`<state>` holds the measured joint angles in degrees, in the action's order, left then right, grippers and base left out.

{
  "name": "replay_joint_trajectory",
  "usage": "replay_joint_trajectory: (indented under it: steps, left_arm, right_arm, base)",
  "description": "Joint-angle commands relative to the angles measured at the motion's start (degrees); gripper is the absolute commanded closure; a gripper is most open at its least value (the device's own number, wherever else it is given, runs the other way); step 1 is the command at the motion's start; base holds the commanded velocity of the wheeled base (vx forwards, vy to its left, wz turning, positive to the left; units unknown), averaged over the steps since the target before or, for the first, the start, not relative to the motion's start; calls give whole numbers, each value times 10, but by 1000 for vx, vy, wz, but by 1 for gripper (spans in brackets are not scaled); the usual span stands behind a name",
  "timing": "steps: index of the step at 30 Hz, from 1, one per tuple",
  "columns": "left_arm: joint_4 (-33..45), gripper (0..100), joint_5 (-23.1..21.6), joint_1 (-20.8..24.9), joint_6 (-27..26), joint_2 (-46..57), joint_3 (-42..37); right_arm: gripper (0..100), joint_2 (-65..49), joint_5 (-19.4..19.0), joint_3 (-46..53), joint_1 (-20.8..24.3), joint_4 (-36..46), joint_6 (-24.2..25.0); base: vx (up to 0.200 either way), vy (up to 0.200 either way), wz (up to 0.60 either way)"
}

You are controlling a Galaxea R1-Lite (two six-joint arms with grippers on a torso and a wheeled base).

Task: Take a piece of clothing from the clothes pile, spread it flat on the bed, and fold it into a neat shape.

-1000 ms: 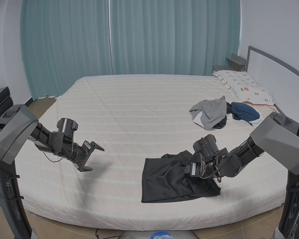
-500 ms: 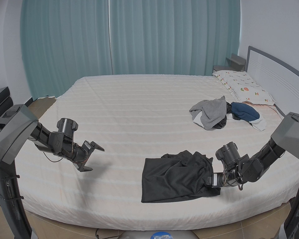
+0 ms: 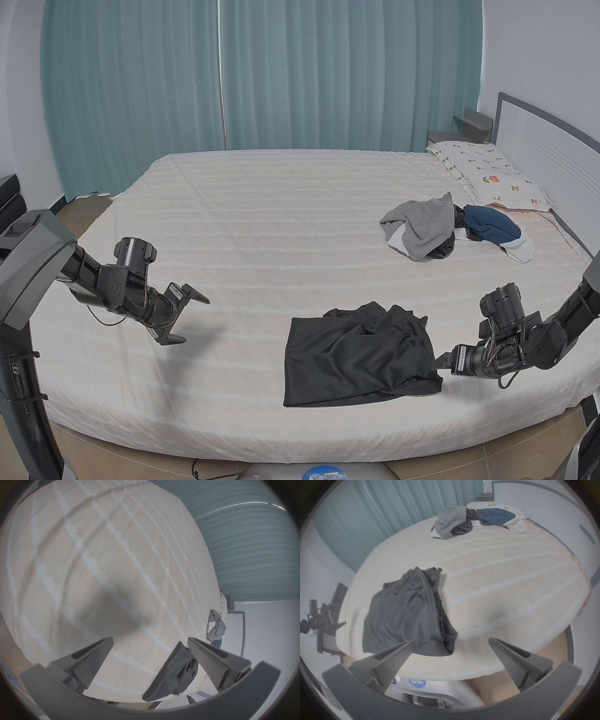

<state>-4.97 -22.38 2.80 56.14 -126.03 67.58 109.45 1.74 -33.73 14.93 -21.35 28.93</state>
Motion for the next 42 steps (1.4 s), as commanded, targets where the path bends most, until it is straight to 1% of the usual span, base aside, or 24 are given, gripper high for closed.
replay_joint_trajectory:
  steps: [1, 2, 3, 4, 5, 6, 7, 9, 10, 13, 16, 19, 20, 25, 29, 35, 40, 41, 42]
  left_arm:
    - [0, 0, 1, 0, 0, -1, 0]
    - [0, 0, 1, 0, 0, -1, 0]
    - [0, 0, 1, 0, 0, -1, 0]
    - [0, 0, 1, 0, 0, -1, 0]
    - [0, 0, 1, 0, 0, -1, 0]
    - [0, 0, 1, 0, 0, -1, 0]
    - [0, 0, 1, 0, 0, -1, 0]
    - [0, 0, 1, 0, 0, -1, 0]
    - [0, 0, 1, 0, 0, -1, 0]
    - [0, 0, 1, 0, 0, -1, 0]
    - [0, 0, 1, 0, 0, -1, 0]
    - [0, 0, 1, 0, 0, -1, 0]
    - [0, 0, 1, 0, 0, -1, 0]
    - [0, 0, 2, 0, 0, -1, 0]
    - [0, 0, 2, 0, 0, -1, 0]
    - [0, 0, 3, 1, 0, -1, 0]
    - [0, 0, 3, 1, 0, -1, 0]
    - [0, 0, 3, 1, 0, -1, 0]
    - [0, 0, 3, 0, 0, -1, 0]
  right_arm:
    - [0, 19, -53, 1, -11, -46, 59]
    - [0, 31, -65, 1, -11, -65, 63]
    - [0, 32, -67, 1, -11, -68, 63]
    - [0, 53, -82, 2, -11, -99, 62]
    - [0, 53, -82, 2, -11, -99, 62]
    - [0, 85, -105, 6, -7, -153, 62]
    - [0, 101, -113, 7, -5, -178, 61]
    - [0, 103, -114, 7, -5, -180, 61]
    - [0, 134, -118, 9, -5, -222, 46]
    - [0, 161, -119, 14, -8, -259, 10]
    - [0, 169, -119, 16, -10, -266, -5]
    - [0, 168, -119, 23, -11, -267, -8]
    - [100, 169, -119, 24, -11, -267, -15]
    - [100, 165, -119, 38, -13, -268, -36]
    - [100, 144, -120, 53, -25, -267, -45]
    - [100, 130, -137, 71, -34, -267, -46]
    - [100, 133, -139, 75, -34, -268, -46]
    - [0, 133, -139, 75, -34, -267, -46]
    - [0, 130, -139, 78, -34, -267, -46]
  base:
    - [0, 0, 0]
    - [0, 0, 0]
    - [0, 0, 0]
    - [0, 0, 0]
    - [0, 0, 0]
    - [0, 0, 0]
    - [0, 0, 0]
    - [0, 0, 0]
    - [0, 0, 0]
    - [0, 0, 0]
    - [0, 0, 0]
    - [0, 0, 0]
    - [0, 0, 0]
    - [0, 0, 0]
    - [0, 0, 0]
    - [0, 0, 0]
    - [0, 0, 0]
    - [0, 0, 0]
    - [0, 0, 0]
